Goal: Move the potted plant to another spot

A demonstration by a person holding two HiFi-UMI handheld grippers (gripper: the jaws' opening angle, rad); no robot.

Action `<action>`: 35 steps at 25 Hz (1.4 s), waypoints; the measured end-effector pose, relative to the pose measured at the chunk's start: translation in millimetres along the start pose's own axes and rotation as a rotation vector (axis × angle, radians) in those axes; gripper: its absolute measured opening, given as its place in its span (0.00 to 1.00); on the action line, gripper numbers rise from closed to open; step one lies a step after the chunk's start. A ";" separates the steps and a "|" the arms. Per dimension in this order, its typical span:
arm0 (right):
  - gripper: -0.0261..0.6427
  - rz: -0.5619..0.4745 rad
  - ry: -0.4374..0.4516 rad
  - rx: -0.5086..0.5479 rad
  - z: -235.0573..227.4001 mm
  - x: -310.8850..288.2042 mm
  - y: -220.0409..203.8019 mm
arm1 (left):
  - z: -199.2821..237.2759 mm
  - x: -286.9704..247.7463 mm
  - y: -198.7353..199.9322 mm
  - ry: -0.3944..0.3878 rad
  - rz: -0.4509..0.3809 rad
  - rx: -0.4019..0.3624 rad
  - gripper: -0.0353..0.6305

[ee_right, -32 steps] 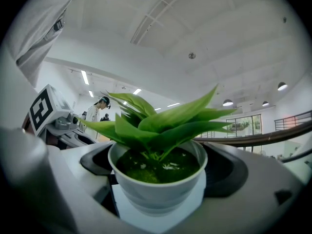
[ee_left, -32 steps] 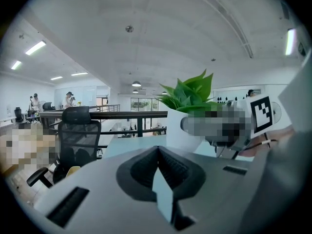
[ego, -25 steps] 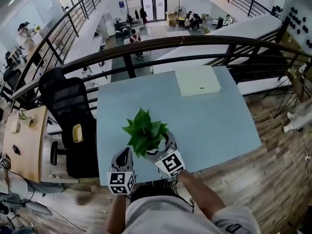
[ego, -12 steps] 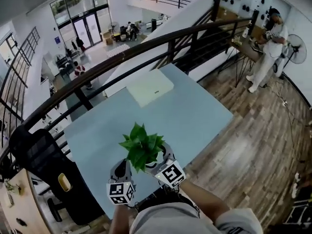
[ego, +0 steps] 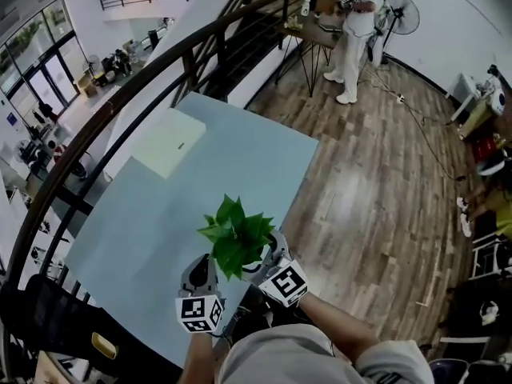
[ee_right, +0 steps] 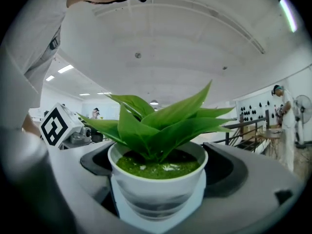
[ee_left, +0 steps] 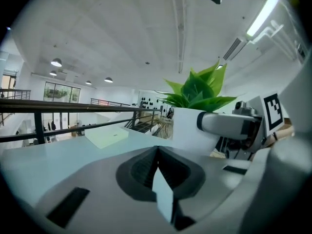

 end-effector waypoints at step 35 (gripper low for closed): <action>0.86 -0.074 -0.068 0.029 -293.9 113.9 46.5 | -157.3 -251.3 58.3 -0.071 0.069 -0.053 0.07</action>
Point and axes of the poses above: the fingertips, and each gripper's own axes: x backward along the fingers, z to its left, y out of its top, the point moved 7 cm from there along x, backward along the fingers, and after that the axes turned 12 degrees about -x, right-handed, at the moved point
